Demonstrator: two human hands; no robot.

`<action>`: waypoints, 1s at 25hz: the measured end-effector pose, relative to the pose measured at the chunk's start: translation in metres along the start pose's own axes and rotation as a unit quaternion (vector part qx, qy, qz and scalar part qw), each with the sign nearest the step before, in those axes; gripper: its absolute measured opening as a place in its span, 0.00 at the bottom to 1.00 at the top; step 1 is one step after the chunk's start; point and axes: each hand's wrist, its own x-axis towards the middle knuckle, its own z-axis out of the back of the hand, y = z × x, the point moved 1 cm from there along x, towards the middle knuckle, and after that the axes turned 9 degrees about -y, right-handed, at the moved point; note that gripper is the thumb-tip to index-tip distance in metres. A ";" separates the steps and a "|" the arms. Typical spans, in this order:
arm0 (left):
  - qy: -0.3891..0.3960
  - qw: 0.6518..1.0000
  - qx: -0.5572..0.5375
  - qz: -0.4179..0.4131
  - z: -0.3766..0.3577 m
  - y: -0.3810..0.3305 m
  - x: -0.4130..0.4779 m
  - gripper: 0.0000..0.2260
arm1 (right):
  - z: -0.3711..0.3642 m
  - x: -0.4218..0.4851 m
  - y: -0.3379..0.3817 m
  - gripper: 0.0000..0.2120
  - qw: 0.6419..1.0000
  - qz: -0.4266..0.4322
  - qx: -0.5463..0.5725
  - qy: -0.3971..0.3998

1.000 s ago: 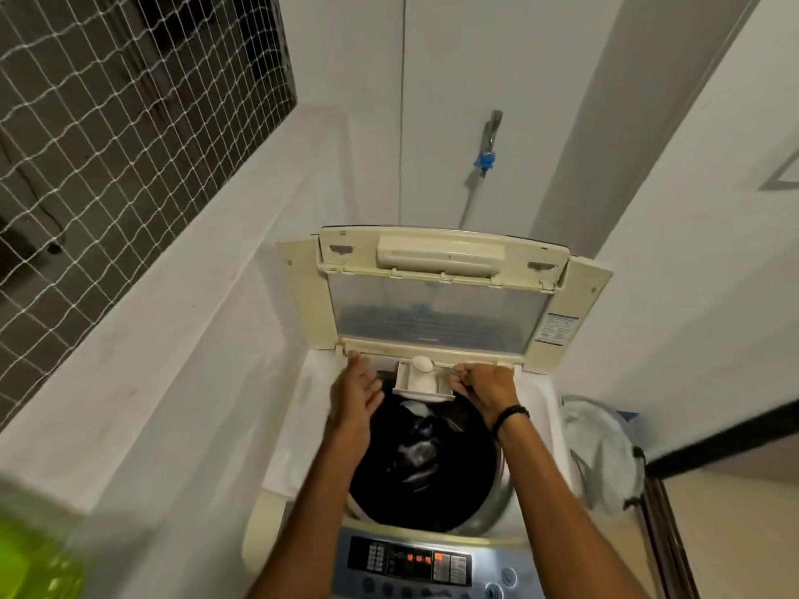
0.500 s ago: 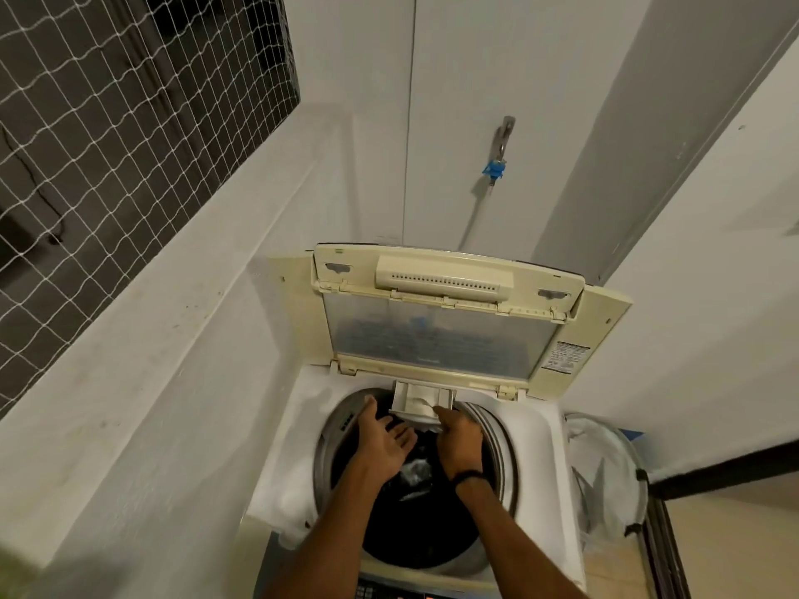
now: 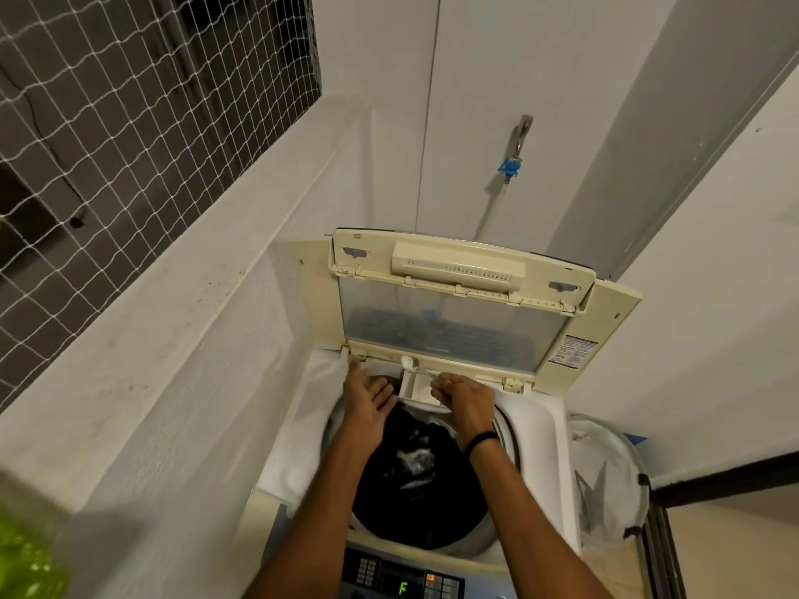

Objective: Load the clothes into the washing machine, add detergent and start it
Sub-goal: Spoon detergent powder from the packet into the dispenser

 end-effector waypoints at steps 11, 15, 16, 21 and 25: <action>-0.130 0.907 -0.096 -0.388 0.077 -0.132 -0.180 0.19 | -0.077 -0.146 0.067 0.08 0.963 -0.009 0.011 0.268; -0.177 0.843 -0.152 -0.484 0.130 -0.166 -0.262 0.16 | -0.114 -0.219 0.079 0.10 0.922 0.000 -0.045 0.384; -0.186 0.824 -0.172 -0.506 0.146 -0.172 -0.279 0.15 | -0.122 -0.237 0.080 0.10 0.907 0.001 -0.058 0.417; -0.243 0.740 -0.256 -0.573 0.245 -0.186 -0.343 0.13 | -0.157 -0.330 0.055 0.08 0.829 0.025 -0.124 0.544; -0.343 0.728 -0.241 -0.543 0.311 -0.184 -0.360 0.16 | -0.187 -0.384 0.007 0.08 0.796 0.068 -0.181 0.573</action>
